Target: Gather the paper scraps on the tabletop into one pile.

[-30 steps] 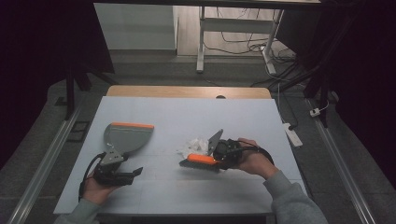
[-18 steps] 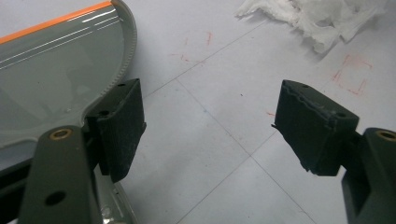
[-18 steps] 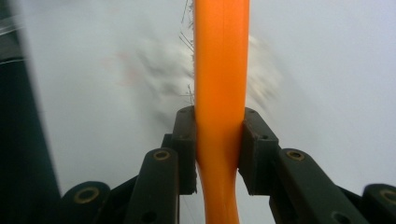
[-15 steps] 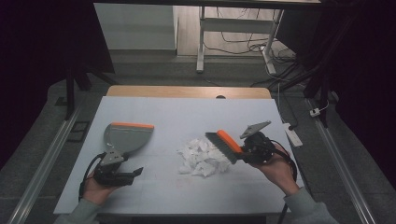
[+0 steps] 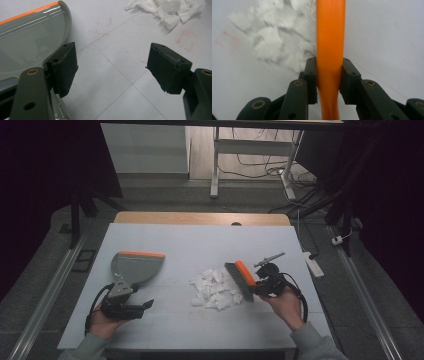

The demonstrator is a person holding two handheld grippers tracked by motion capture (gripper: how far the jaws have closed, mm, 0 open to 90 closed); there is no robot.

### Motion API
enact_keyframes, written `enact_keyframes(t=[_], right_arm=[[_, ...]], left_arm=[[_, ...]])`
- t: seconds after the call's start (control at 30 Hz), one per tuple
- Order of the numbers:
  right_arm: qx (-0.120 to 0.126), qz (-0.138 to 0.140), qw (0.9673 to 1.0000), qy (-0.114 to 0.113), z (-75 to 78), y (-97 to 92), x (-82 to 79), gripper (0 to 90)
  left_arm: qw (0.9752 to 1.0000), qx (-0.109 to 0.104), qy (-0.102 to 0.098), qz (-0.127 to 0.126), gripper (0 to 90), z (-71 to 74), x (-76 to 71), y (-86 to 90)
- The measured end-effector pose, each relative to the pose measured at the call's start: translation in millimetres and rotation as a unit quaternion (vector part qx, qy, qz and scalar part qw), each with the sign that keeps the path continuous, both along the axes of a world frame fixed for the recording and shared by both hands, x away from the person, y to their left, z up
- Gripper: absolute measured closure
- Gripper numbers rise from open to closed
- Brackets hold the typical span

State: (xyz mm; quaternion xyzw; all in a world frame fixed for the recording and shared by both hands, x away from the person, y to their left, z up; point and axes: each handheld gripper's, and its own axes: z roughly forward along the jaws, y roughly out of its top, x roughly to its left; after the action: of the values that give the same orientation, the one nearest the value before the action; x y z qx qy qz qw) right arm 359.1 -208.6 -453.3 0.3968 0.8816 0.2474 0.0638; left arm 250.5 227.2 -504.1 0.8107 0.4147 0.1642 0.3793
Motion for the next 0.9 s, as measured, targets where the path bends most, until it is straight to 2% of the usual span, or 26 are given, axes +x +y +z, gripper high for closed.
enact_keyframes(t=[0.17,0.27,0.4,0.5,0.57,0.73,0.9], right_arm=[[0.017,0.026,0.9995,-0.010,-3.2,23.7,1.9,70.5],[0.043,0.028,0.9984,-0.023,1.3,21.5,0.1,70.5],[0.066,0.014,0.9967,-0.046,14.5,4.8,-4.0,70.5],[0.075,0.001,0.9952,-0.063,22.2,-10.8,-6.3,70.5],[0.079,-0.004,0.9947,-0.066,24.1,-19.8,-7.7,70.5],[0.085,-0.005,0.9938,-0.071,19.3,-38.7,-13.8,70.5],[0.089,-0.009,0.9918,-0.091,11.2,-61.6,-22.4,70.5]], left_arm=[[1.0000,0.000,0.001,0.001,25.2,-0.9,0.5,0.1],[1.0000,-0.001,0.001,0.001,25.2,-1.0,0.5,0.5],[1.0000,0.000,0.001,0.001,25.3,-1.0,0.8,-0.2],[1.0000,0.001,0.000,0.001,25.3,-0.7,0.9,-0.8],[1.0000,0.002,0.000,0.001,25.3,-0.4,0.9,-0.8],[1.0000,0.001,-0.001,0.002,25.3,0.0,1.0,-1.4],[1.0000,0.000,-0.002,0.004,25.2,0.2,2.0,-1.9]])
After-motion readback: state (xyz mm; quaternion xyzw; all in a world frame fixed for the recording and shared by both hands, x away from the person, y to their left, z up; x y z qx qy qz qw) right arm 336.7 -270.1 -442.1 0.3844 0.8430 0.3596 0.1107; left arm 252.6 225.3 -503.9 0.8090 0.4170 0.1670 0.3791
